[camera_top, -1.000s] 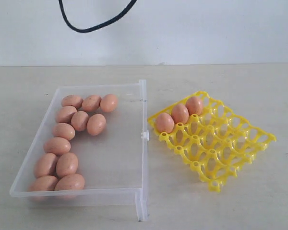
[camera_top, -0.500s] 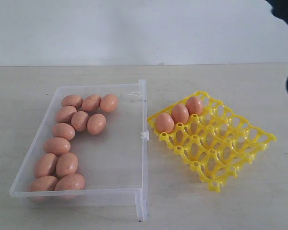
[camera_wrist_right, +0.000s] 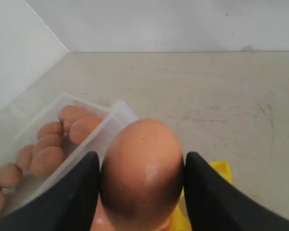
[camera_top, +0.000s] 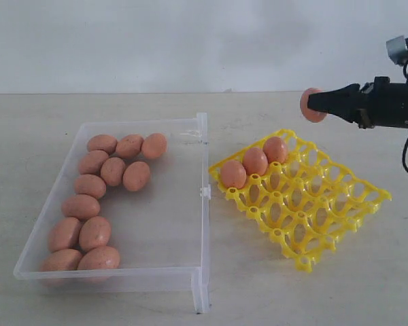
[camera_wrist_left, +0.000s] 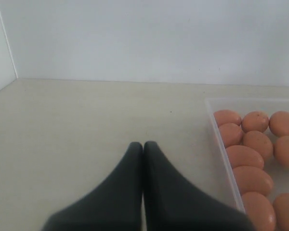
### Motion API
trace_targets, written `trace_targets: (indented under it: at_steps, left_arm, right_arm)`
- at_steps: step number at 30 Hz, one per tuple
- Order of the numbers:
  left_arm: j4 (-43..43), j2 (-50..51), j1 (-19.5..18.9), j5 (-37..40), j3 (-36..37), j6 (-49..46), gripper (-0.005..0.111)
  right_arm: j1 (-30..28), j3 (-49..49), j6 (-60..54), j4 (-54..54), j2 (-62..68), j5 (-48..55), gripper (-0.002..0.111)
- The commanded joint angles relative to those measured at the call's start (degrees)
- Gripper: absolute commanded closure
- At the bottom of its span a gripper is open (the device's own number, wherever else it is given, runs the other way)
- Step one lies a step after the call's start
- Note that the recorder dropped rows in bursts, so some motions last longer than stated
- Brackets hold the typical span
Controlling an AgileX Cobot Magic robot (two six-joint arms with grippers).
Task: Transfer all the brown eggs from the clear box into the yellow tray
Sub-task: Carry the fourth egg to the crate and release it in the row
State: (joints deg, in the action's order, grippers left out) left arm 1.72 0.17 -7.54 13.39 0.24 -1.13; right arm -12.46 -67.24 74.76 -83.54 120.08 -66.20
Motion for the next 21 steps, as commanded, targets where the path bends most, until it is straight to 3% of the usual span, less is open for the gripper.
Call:
trace_targets:
  at_steps: [1, 16, 21]
  left_arm:
    - [0.31, -0.17, 0.19, -0.08, -0.24, -0.03, 0.111]
    - [0.31, -0.17, 0.19, -0.08, -0.24, -0.03, 0.111]
    - [0.31, -0.17, 0.19, -0.08, -0.24, -0.03, 0.111]
  right_arm:
    - [1.73, -0.91, -13.09, 0.53, 1.99, 2.46, 0.109]
    - [6.23, -0.91, -18.44, 4.12, 6.83, 11.72, 0.108]
    - [6.46, -0.91, -21.91, 6.61, 6.83, 12.43, 0.102]
